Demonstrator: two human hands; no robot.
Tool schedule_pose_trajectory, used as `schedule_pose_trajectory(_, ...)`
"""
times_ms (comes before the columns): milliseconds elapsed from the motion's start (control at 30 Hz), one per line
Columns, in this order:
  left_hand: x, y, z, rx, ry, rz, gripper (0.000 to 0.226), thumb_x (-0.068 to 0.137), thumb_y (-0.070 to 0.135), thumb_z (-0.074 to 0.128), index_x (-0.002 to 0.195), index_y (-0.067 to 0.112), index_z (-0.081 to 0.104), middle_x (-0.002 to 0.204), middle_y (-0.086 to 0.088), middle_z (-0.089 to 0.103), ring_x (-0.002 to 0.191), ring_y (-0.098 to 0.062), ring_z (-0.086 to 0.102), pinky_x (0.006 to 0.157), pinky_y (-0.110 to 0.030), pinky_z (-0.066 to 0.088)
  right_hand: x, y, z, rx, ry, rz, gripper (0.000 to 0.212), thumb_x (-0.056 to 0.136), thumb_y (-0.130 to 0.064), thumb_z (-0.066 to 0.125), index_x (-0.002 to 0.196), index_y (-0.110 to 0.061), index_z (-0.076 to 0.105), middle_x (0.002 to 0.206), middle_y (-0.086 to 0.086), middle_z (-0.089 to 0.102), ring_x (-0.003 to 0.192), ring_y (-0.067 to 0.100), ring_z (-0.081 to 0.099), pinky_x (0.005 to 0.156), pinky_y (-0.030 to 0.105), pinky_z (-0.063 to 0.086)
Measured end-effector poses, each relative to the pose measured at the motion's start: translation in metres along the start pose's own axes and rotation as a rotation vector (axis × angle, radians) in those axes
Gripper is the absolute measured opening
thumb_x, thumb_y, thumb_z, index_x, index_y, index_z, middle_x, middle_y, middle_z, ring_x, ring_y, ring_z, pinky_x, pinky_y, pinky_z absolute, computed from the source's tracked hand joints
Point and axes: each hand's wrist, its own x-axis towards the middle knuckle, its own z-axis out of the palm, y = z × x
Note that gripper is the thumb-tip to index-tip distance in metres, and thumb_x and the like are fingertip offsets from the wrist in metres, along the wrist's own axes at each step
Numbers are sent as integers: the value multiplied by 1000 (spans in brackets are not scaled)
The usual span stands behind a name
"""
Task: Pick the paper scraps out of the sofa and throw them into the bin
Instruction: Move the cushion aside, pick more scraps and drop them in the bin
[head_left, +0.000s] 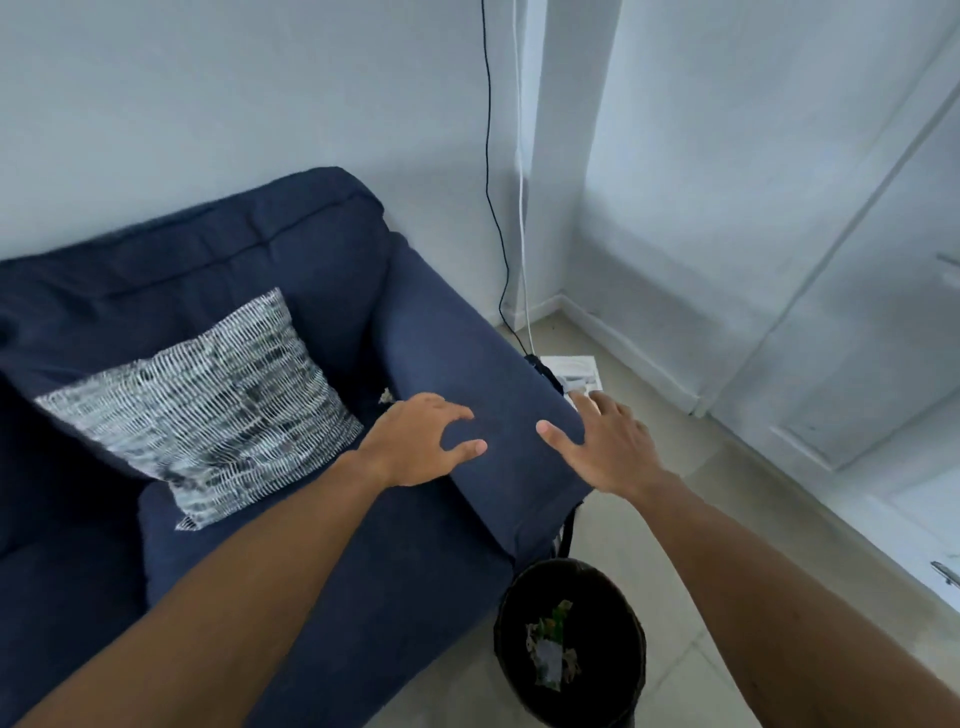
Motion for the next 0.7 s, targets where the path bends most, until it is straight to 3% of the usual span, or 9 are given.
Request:
schedule_pose_trajectory(133, -10, -38, -32, 36, 76, -19, 89, 80, 84, 30, 145, 27, 51, 149, 9, 54, 146, -18, 38, 118, -42, 34, 20, -49, -11, -1, -18, -63, 93, 81, -86, 19, 155, -29, 23, 159, 5, 31, 144, 31, 30, 112, 52, 32)
schedule_pose_trajectory(367, -39, -105, -76, 100, 123, -109, 72, 91, 71, 47, 149, 28, 47, 153, 6, 50, 147, -20, 35, 119, -41, 29, 49, -136, -11, -22, -25, -173, 89, 87, -82, 25, 156, -28, 21, 162, 4, 27, 146, 30, 26, 113, 51, 29)
schedule_pose_trajectory(700, -77, -200, -89, 48, 126, -209, 73, 91, 73, 45, 151, 30, 44, 157, 3, 45, 148, -20, 34, 122, -46, 25, 78, -229, 23, 11, -86, -271, 82, 91, -76, 33, 155, -26, 22, 160, 5, 29, 144, 31, 27, 111, 51, 32)
